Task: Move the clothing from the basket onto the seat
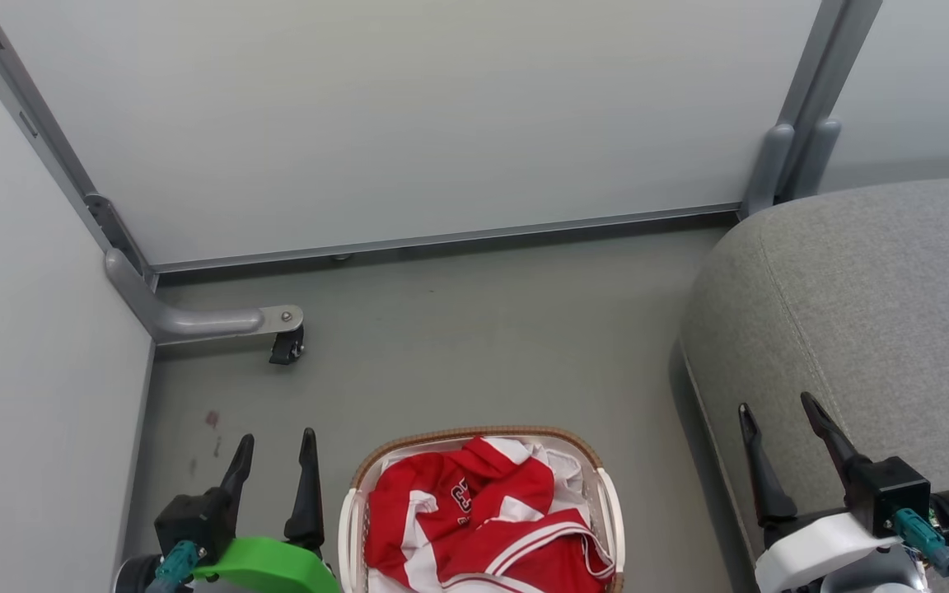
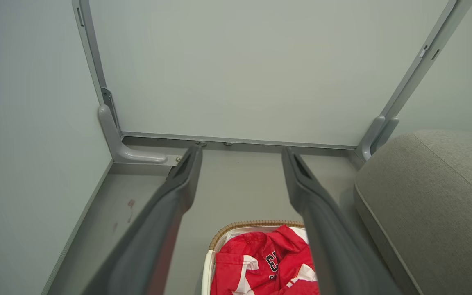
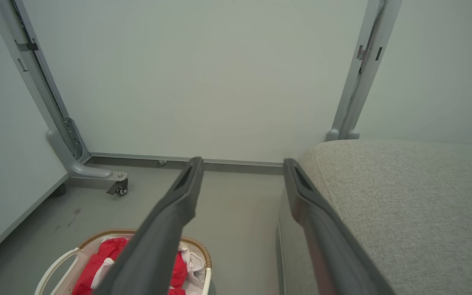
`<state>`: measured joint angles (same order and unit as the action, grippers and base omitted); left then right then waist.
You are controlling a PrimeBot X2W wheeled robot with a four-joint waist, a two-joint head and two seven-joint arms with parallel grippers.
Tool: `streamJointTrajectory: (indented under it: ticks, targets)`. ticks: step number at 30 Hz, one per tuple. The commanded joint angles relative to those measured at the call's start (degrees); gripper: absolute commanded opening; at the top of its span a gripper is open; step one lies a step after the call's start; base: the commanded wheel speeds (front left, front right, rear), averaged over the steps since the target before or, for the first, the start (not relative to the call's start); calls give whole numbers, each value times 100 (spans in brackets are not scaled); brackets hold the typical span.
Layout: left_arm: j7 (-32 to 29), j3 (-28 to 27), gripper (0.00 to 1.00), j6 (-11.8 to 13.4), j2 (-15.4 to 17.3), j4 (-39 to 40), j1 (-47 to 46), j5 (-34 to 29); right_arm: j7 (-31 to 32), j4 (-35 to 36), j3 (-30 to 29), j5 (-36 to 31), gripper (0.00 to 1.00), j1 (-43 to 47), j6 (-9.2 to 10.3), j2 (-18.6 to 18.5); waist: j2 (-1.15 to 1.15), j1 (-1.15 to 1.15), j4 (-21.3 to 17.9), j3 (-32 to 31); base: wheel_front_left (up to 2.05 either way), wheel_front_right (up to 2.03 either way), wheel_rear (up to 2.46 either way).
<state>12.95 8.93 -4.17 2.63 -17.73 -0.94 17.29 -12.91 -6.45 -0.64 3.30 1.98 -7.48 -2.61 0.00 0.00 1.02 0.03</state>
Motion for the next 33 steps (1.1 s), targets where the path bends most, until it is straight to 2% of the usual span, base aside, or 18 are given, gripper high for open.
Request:
streamJointTrajectory:
  ticks: [1, 19, 33]
  targets:
    - [48, 3, 100, 21, 34, -6, 63, -121, -56, 45, 7, -141, 100, 83, -2, -34, 0, 0, 4, -2, 0, 0, 0]
    - [241, 115, 100, 49, 41, -217, 70, -743, -245, 75, 64, -907, 100, 137, -1, -43, 0, 0, 22, -2, 0, 0, 0]
    - [224, 119, 100, 15, 40, -301, 18, -714, -235, 83, 88, -793, 100, 107, -1, -42, 0, 0, 17, 15, 0, 0, 0]
